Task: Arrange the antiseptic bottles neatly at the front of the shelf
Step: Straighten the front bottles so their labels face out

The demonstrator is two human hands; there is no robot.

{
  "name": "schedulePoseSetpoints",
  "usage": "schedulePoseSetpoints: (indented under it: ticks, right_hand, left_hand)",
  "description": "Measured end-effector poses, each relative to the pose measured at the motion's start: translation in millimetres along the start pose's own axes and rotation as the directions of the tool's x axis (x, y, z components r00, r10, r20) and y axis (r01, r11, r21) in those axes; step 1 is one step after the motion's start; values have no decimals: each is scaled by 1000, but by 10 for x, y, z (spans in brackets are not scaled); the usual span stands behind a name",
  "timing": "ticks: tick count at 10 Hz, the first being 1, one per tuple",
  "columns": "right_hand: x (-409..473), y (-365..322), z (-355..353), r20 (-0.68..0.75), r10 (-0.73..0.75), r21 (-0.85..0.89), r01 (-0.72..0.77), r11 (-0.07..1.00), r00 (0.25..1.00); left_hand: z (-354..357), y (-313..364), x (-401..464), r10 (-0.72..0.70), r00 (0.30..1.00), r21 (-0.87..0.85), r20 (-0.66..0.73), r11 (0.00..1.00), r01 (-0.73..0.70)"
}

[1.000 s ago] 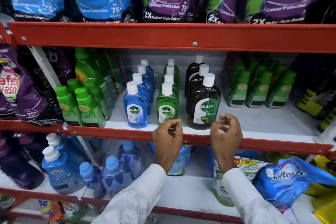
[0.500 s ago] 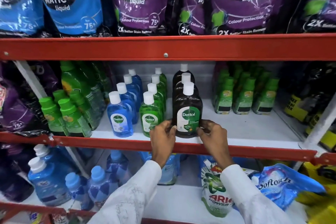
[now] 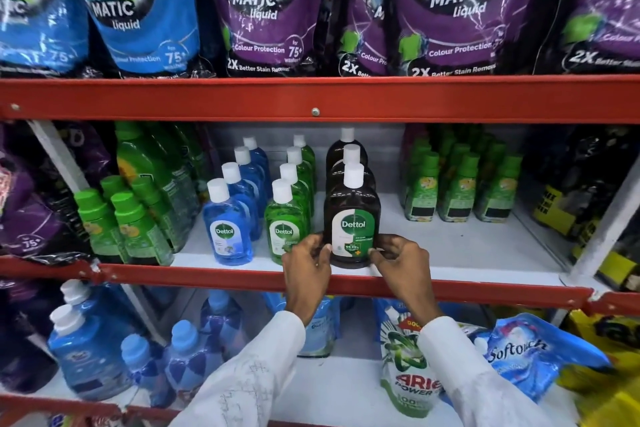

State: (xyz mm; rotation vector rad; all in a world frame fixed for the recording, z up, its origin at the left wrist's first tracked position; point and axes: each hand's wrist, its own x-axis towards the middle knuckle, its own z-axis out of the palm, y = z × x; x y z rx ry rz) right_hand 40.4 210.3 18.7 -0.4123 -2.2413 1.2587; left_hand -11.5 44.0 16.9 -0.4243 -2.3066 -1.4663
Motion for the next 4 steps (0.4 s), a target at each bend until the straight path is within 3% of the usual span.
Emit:
schedulePoseSetpoints:
  ticks: [4]
  right_hand:
    - [-23,-39,12,-10,23,44,-23,999,1000]
  left_hand:
    - [-46,9,12,-7,999,-12,33,1000,8]
